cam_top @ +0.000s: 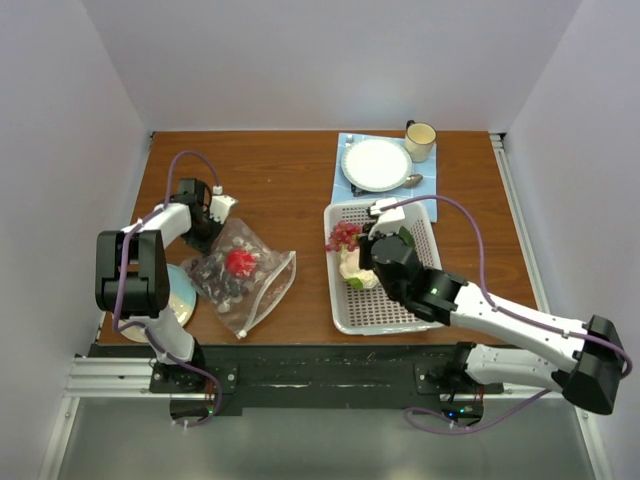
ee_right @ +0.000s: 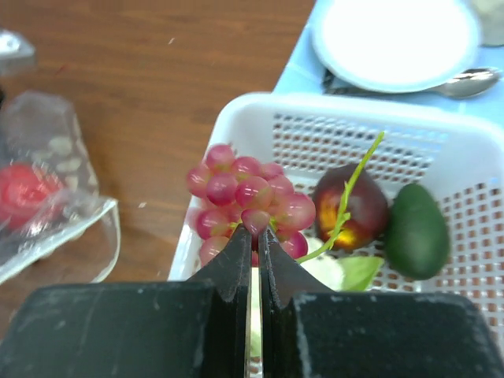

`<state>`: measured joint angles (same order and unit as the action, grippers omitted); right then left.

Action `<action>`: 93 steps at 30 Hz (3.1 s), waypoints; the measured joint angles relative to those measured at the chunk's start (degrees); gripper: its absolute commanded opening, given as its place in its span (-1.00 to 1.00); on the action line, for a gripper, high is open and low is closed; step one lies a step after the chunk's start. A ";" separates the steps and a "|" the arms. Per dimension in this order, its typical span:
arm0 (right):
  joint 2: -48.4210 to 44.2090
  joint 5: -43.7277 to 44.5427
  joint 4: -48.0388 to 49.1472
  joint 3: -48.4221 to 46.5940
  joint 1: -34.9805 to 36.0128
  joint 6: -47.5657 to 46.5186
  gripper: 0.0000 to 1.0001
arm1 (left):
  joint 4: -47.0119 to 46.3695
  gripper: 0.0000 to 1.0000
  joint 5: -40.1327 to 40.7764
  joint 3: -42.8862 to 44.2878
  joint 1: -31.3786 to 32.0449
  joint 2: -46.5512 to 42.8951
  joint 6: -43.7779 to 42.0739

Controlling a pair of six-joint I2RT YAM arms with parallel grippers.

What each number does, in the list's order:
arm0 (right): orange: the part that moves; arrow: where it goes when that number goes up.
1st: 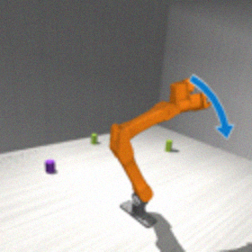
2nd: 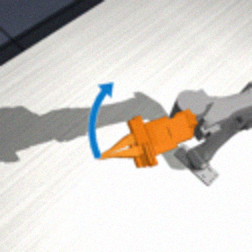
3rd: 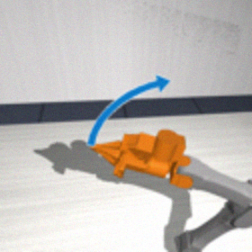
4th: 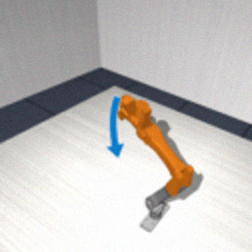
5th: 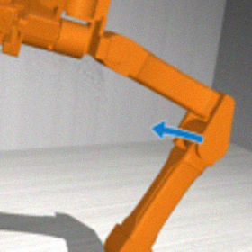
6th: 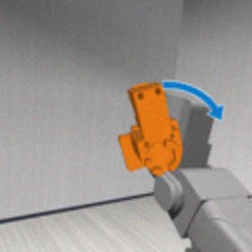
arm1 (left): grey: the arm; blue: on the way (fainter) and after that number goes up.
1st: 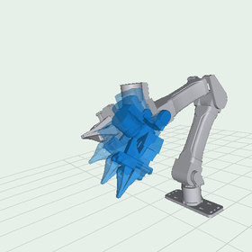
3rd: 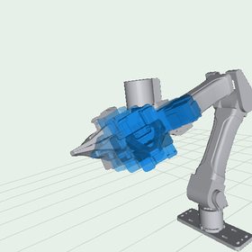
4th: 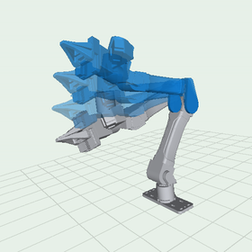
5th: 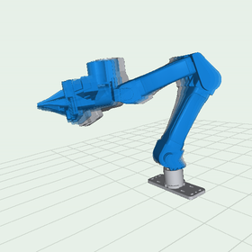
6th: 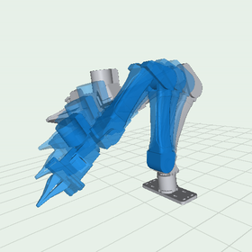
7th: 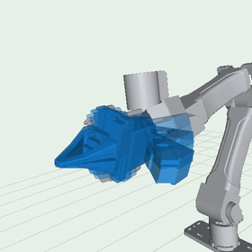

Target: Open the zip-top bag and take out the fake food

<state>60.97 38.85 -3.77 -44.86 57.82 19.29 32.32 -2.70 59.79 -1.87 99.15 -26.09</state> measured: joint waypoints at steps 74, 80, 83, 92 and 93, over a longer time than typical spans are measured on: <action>57.37 -11.67 27.85 -26.56 11.28 -4.79 0.97 | 11.91 -1.00 -10.99 1.62 3.72 -3.52 -1.84; 49.51 -11.15 28.09 -17.42 12.92 -2.38 0.95 | 12.46 -1.00 -5.51 10.88 -3.69 -3.61 -2.08; 47.74 -10.97 28.30 -16.31 13.86 -1.77 0.90 | 12.24 -1.00 -4.04 15.74 -4.55 -3.74 -2.08; 47.50 -10.91 28.65 -14.27 14.45 -0.50 0.56 | 20.61 -1.00 -15.74 20.63 -2.73 -8.72 -0.35; 47.50 -10.91 28.65 -14.01 14.45 -0.42 0.55 | 21.07 -1.00 -17.42 20.02 -1.79 -9.75 -0.17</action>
<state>108.47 27.94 24.88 -58.87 72.27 18.87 53.39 -20.12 79.81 -3.66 89.41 -26.26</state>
